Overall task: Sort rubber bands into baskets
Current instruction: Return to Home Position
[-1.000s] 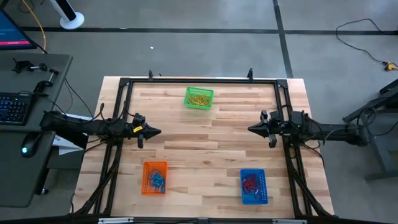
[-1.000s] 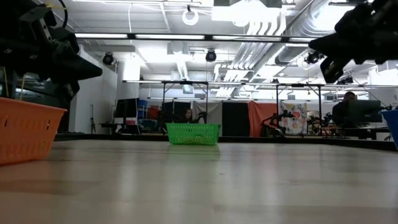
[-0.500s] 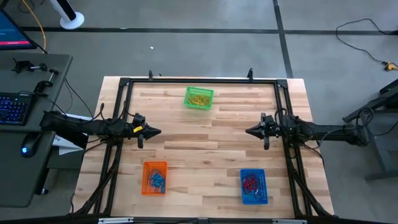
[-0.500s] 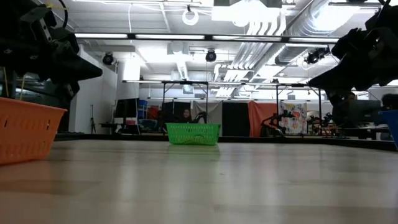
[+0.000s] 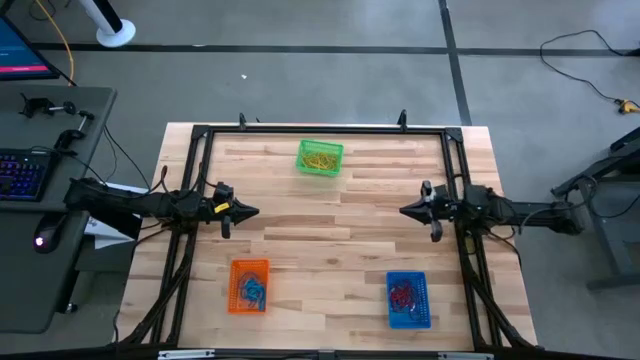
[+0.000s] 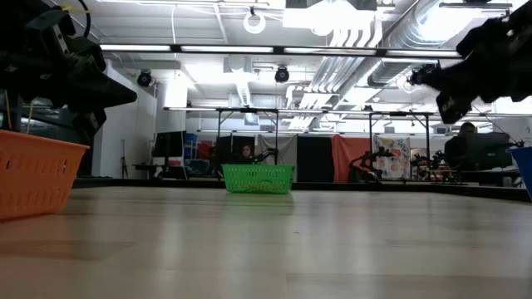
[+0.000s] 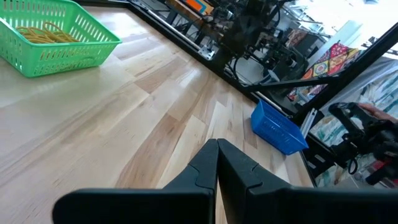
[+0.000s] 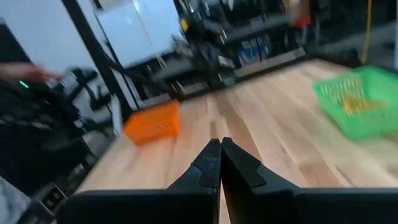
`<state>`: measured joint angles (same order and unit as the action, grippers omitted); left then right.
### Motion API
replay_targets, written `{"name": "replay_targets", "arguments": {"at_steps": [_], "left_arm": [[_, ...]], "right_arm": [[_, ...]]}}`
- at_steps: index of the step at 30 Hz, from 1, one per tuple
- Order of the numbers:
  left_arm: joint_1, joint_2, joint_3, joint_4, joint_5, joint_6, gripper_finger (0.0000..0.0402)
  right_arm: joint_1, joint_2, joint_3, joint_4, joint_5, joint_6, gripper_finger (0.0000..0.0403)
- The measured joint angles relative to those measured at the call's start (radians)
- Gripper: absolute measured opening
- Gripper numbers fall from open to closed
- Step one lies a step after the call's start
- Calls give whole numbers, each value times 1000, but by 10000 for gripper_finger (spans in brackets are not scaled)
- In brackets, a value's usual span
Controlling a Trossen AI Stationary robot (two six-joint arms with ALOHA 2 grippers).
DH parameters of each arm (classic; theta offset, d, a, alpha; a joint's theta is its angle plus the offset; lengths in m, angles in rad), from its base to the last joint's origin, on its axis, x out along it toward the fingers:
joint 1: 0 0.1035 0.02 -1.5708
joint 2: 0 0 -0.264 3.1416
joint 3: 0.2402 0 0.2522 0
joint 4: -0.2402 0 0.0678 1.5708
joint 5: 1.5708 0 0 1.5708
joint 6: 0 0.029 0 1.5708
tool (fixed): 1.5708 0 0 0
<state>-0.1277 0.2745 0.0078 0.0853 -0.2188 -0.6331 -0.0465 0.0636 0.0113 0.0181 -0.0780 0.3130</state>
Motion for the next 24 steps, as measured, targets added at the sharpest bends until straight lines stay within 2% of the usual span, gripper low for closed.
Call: {"name": "replay_targets", "arguments": {"at_steps": [2, 8, 24], "left_arm": [[0, -3, 0, -6, 0, 0, 1], [0, -15, 0, -20, 0, -1, 1], [0, -20, 0, -14, 0, 1, 1]], "right_arm": [[8, -65, 0, 1, 0, 0, 0], [46, -63, 0, 59, -1, 0, 0], [69, -51, 0, 1, -2, 0, 0]]}}
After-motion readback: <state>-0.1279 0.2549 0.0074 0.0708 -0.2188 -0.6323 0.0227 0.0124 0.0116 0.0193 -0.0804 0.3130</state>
